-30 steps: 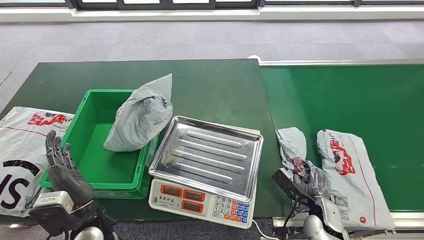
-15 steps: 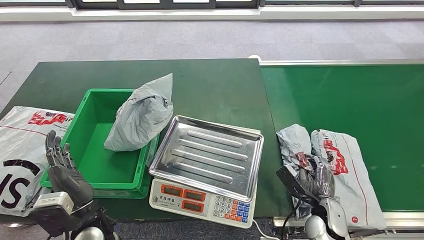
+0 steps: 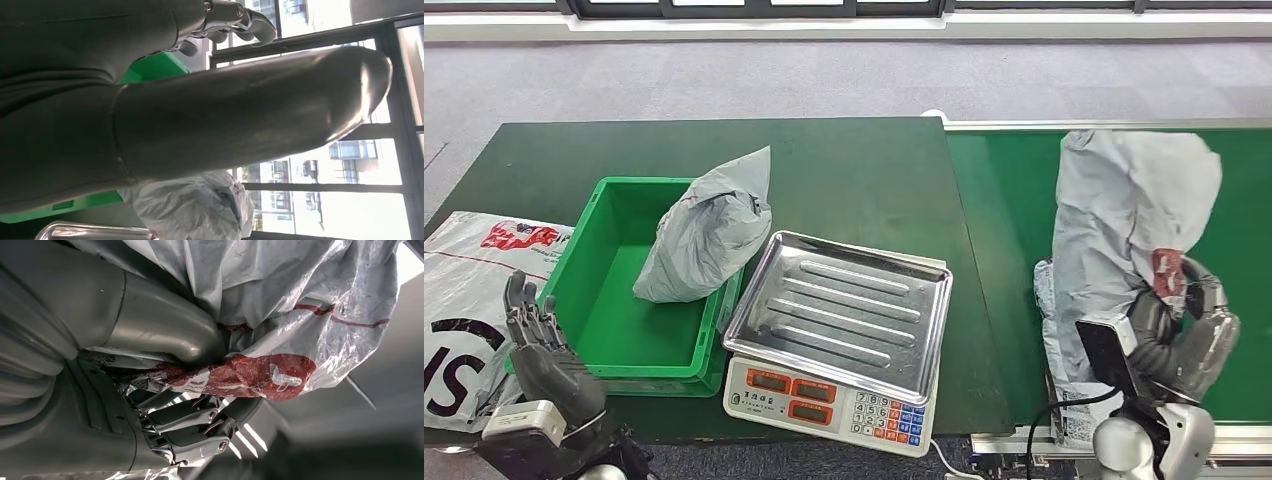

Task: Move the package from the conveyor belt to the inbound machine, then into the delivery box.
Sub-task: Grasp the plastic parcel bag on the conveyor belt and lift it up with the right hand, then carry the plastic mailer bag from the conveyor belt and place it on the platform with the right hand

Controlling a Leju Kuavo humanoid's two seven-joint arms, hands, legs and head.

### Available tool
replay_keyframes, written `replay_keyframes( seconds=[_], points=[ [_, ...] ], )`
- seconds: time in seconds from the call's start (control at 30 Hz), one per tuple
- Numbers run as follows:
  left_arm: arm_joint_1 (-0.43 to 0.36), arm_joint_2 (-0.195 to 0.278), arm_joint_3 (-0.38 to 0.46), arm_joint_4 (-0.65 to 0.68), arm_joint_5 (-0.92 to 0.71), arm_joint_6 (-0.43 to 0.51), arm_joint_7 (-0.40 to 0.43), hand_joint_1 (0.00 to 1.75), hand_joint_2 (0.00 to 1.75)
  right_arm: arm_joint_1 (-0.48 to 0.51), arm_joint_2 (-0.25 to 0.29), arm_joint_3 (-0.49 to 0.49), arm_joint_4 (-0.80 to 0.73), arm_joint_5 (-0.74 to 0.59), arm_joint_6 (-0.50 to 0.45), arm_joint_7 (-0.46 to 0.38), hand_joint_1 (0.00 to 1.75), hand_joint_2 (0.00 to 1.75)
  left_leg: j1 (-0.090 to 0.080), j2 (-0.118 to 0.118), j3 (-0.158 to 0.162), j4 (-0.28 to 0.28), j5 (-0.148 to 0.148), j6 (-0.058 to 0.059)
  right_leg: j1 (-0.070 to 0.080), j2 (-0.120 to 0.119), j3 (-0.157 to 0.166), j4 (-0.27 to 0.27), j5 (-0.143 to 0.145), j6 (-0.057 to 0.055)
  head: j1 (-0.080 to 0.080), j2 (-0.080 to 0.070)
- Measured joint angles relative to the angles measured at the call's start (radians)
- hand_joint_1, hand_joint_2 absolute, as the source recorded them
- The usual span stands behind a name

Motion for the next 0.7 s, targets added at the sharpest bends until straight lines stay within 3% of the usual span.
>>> replay_keyframes(
  seconds=[0.2, 0.4, 0.57, 0.7],
  points=[
    [0.015, -0.005, 0.0, -0.021, -0.002, 0.017, -0.003, 0.0, 0.0, -0.023, 0.004, 0.0, -0.136, 0.025, -0.088, -0.054, 1.75, 1.75, 0.0, 0.0, 0.0, 0.0, 0.001, 0.001, 0.0, -0.001, 0.001, 0.0, 0.0, 0.0, 0.0, 0.0],
    [0.025, -0.007, 0.0, -0.03, 0.003, 0.018, -0.005, 0.0, 0.0, -0.07, -0.01, 0.019, -0.16, 0.034, -0.067, -0.026, 1.75, 1.75, 0.0, -0.001, 0.0, 0.0, 0.002, 0.001, 0.0, -0.002, 0.002, 0.0, 0.0, 0.0, 0.0, 0.0],
    [0.01, -0.007, 0.0, -0.016, 0.016, 0.002, -0.01, 0.0, 0.0, -0.113, -0.02, 0.073, -0.109, -0.05, 0.028, -0.084, 1.75, 1.75, 0.0, -0.001, -0.001, 0.0, 0.002, 0.001, 0.0, -0.002, 0.002, 0.0, 0.0, 0.0, 0.0, 0.0],
    [-0.036, -0.007, -0.001, 0.016, 0.019, -0.012, -0.006, 0.0, 0.0, -0.178, 0.008, 0.191, 0.008, -0.104, 0.126, -0.142, 1.75, 1.75, 0.001, 0.0, 0.001, 0.0, 0.004, -0.001, 0.001, -0.001, 0.001, 0.0, 0.002, -0.001, 0.0, 0.0]
  ],
)
